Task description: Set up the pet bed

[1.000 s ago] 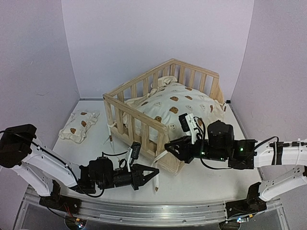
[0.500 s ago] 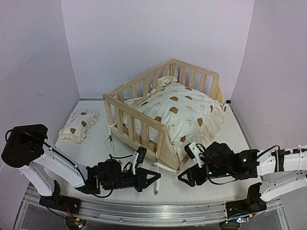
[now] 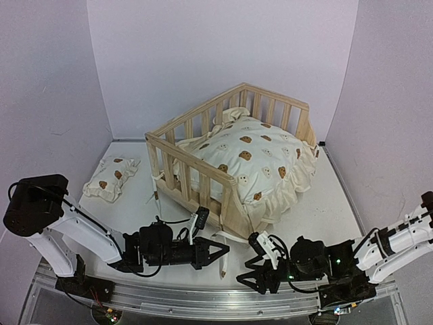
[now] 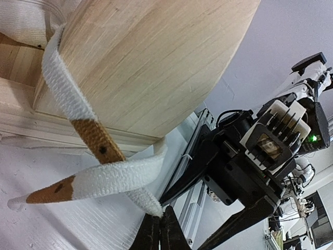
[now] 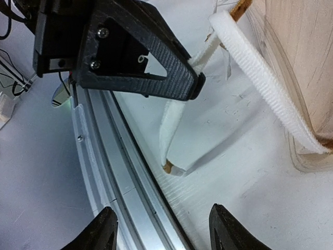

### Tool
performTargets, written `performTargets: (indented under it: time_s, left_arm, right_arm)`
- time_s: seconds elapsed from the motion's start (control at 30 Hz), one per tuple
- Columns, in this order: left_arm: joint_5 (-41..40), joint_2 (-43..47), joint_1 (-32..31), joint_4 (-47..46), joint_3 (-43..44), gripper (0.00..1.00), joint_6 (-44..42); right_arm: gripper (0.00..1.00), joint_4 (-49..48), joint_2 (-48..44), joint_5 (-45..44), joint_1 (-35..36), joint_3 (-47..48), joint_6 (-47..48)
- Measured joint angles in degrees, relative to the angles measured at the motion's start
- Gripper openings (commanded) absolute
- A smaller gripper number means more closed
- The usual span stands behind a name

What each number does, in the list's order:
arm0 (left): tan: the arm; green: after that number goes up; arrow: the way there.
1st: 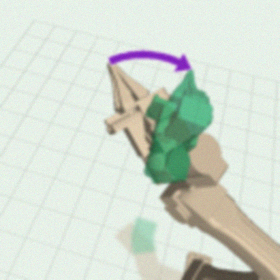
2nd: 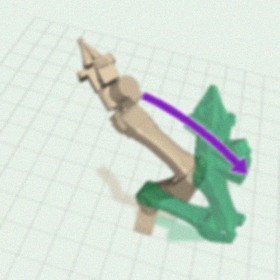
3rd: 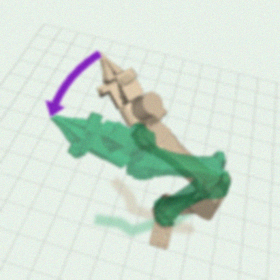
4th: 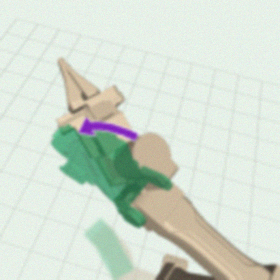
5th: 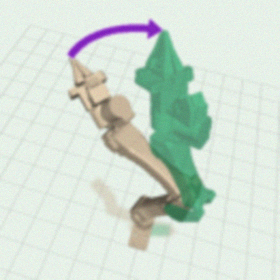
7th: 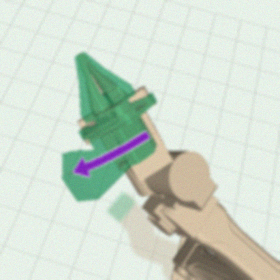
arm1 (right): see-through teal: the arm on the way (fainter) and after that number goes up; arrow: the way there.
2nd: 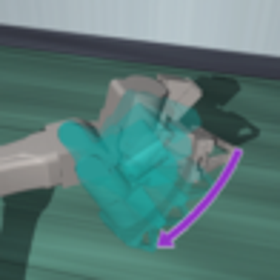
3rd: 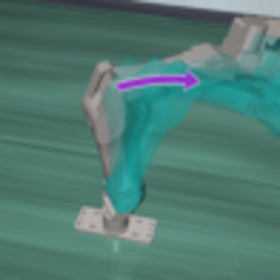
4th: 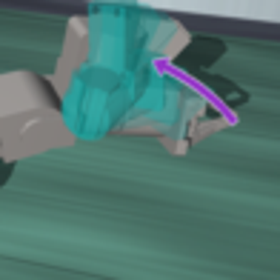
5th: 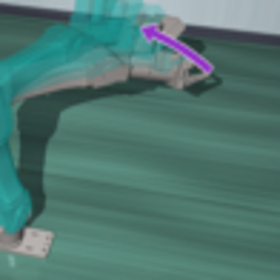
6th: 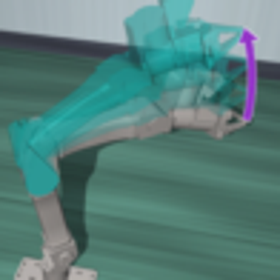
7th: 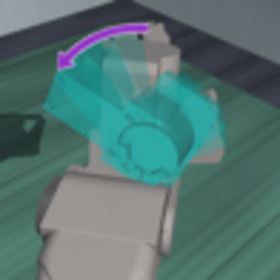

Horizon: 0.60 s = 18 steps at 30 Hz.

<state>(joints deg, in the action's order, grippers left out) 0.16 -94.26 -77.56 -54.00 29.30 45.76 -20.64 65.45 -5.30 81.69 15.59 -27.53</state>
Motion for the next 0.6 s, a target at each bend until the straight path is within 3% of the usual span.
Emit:
performTargets:
  time_s: [0.37, 0.6]
  left_arm:
    - [0.4, 0.0, 0.2, 0.0, 0.0, 0.00, 1.4]
    - [1.0, 0.3, 0.5, -0.1, 0.0, 0.00, 2.2]
  right_arm:
    - [0.58, -22.8, 14.1, -7.3, 1.7, -0.9, 5.0]
    - [0.36, -29.0, 22.4, -10.7, 4.3, 1.3, 6.1]
